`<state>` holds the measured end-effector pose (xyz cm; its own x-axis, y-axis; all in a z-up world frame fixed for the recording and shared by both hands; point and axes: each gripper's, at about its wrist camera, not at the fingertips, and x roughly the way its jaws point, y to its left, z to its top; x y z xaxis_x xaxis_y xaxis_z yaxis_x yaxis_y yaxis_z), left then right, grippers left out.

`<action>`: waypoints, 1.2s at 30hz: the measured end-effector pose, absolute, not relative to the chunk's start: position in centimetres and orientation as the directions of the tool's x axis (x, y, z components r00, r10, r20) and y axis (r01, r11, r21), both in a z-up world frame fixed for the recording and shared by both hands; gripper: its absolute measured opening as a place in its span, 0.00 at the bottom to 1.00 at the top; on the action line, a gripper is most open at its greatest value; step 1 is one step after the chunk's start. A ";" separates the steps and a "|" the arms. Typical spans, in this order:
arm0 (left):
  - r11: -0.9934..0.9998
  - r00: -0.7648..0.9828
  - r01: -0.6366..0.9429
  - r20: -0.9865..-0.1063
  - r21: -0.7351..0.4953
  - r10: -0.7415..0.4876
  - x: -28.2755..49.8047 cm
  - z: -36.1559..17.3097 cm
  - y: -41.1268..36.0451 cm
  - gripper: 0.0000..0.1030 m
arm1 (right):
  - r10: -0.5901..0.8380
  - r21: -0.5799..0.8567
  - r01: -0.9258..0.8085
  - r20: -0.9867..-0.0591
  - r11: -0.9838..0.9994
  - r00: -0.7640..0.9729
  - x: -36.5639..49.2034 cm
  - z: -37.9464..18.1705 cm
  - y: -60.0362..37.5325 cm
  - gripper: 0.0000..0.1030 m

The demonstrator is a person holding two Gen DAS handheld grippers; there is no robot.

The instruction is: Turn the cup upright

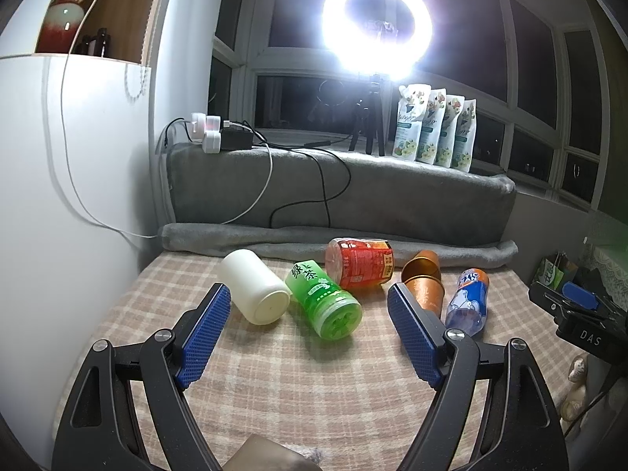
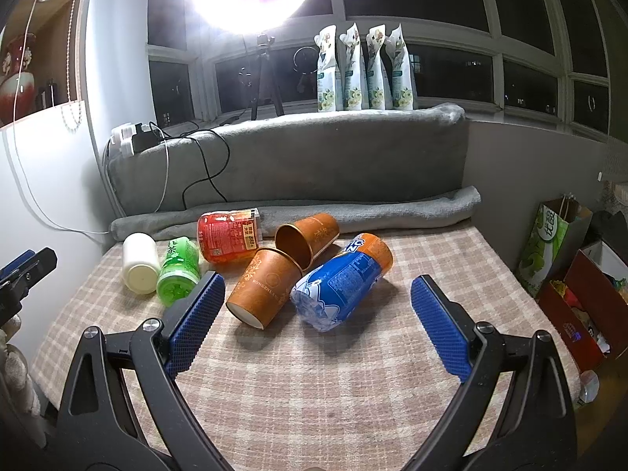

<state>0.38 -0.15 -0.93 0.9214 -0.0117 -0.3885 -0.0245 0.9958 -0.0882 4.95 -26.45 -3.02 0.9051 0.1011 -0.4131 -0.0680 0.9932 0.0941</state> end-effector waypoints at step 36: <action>0.776 0.544 -0.151 -0.706 -0.613 -0.453 16.7 -8.5 2.8 0.43 | 0.087 0.166 -0.005 -0.493 0.986 0.866 7.3 -6.9 -29.4 0.95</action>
<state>16.74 2.77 -8.52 0.5443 -0.4526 -0.7063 -0.1506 0.7756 -0.6130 7.27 -29.36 -6.89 0.8657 0.0871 -0.4930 -0.0046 0.9861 0.1661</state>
